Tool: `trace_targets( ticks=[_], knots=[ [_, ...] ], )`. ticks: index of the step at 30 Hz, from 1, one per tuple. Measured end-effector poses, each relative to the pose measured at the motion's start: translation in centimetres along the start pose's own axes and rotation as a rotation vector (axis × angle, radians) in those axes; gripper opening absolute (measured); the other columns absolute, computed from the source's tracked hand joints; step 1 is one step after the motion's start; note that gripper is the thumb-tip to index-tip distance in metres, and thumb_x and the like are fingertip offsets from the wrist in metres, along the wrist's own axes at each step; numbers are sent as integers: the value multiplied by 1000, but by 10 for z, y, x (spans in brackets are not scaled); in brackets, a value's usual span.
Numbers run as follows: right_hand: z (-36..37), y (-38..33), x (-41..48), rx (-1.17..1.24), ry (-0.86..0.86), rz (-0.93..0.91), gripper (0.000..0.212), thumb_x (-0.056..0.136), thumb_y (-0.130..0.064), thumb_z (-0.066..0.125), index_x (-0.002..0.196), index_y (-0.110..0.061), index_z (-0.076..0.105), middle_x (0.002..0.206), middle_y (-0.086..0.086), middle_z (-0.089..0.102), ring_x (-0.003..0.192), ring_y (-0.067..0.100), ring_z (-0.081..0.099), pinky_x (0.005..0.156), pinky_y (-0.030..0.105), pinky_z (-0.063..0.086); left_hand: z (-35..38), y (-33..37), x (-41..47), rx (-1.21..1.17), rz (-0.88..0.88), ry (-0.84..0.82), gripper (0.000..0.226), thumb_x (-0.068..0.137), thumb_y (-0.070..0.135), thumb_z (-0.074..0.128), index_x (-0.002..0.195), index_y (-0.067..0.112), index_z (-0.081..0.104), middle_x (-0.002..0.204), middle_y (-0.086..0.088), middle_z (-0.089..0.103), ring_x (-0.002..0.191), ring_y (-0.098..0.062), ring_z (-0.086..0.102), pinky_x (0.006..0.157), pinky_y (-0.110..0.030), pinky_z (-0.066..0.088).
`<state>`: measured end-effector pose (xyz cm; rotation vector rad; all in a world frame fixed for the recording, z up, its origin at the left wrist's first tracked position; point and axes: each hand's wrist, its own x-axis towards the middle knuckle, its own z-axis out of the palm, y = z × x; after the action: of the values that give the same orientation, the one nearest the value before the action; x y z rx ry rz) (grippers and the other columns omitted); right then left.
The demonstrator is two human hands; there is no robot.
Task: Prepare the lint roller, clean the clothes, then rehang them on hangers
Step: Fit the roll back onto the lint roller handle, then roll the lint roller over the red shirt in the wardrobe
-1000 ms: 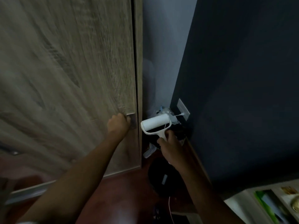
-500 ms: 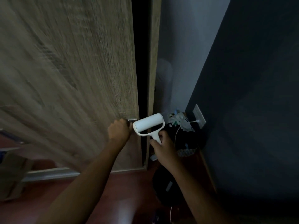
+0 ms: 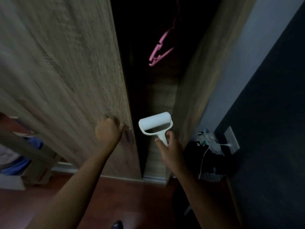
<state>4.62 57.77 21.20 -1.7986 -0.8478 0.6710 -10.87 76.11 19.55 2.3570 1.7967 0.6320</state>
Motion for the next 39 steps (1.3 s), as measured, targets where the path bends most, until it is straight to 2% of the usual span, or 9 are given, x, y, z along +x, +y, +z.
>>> trace_targets(
  ticks=[2, 5, 9, 12, 14, 21, 28, 32, 39],
  knots=[
    [20, -13, 6, 5, 21, -5, 19, 94, -23, 65, 108, -14, 55, 83, -7, 63, 69, 3, 59, 55, 10, 43, -40, -6, 4, -150, 42, 214, 37, 84, 41, 66, 97, 7, 60, 105, -18, 56, 98, -34, 53, 74, -40, 48],
    [53, -32, 14, 22, 32, -1, 16, 93, -24, 65, 103, -15, 56, 79, -2, 63, 67, 14, 60, 60, 27, 45, -86, -10, 18, -343, 104, 429, 50, 88, 39, 69, 124, 9, 50, 129, -17, 46, 116, -31, 51, 91, -42, 50],
    [101, -56, 21, 4, 41, -41, 15, 93, -24, 65, 100, -15, 56, 79, -2, 61, 66, 14, 58, 59, 27, 42, -121, -30, 66, -409, 185, 577, 80, 89, 49, 68, 149, 7, 36, 157, -22, 27, 147, -35, 27, 116, -52, 32],
    [133, -75, 27, -8, 60, -62, 19, 93, -23, 65, 108, -13, 57, 90, 2, 65, 77, 17, 62, 64, 28, 45, -132, -42, 94, -395, 184, 551, 97, 86, 60, 66, 156, 7, 24, 164, -22, 13, 152, -38, 9, 121, -61, 15],
    [154, -85, 29, 4, 73, -74, 21, 94, -23, 65, 110, -12, 57, 93, 2, 66, 79, 16, 63, 64, 25, 45, -132, -54, 107, -373, 180, 530, 103, 85, 64, 65, 158, 10, 17, 165, -21, 8, 153, -37, 3, 120, -64, 10],
    [213, -108, 31, 46, 90, -57, 17, 95, -22, 65, 108, -15, 57, 86, 0, 64, 68, 9, 58, 53, 13, 41, -129, -104, 137, -335, 178, 563, 100, 85, 52, 67, 157, 13, 9, 165, -21, 8, 153, -38, 2, 113, -74, 16],
    [240, -121, 42, 34, 109, -69, 16, 93, -22, 65, 105, -14, 57, 91, 1, 67, 80, 15, 64, 64, 25, 46, -137, -145, 157, -359, 173, 590, 98, 88, 52, 66, 157, 7, 13, 165, -22, 8, 153, -39, 2, 114, -73, 14],
    [250, -129, 50, 44, 102, -75, 16, 92, -25, 65, 104, -17, 57, 86, 1, 66, 73, 16, 63, 63, 29, 47, -143, -166, 166, -364, 173, 605, 98, 87, 52, 67, 157, 7, 15, 164, -23, 9, 153, -40, 3, 114, -73, 14],
    [264, -141, 56, 59, 94, -106, 16, 93, -25, 66, 103, -17, 57, 86, 0, 67, 72, 11, 63, 60, 23, 46, -149, -196, 177, -347, 179, 614, 98, 87, 48, 69, 157, 6, 14, 164, -24, 9, 153, -41, 3, 115, -71, 13]
  ],
)
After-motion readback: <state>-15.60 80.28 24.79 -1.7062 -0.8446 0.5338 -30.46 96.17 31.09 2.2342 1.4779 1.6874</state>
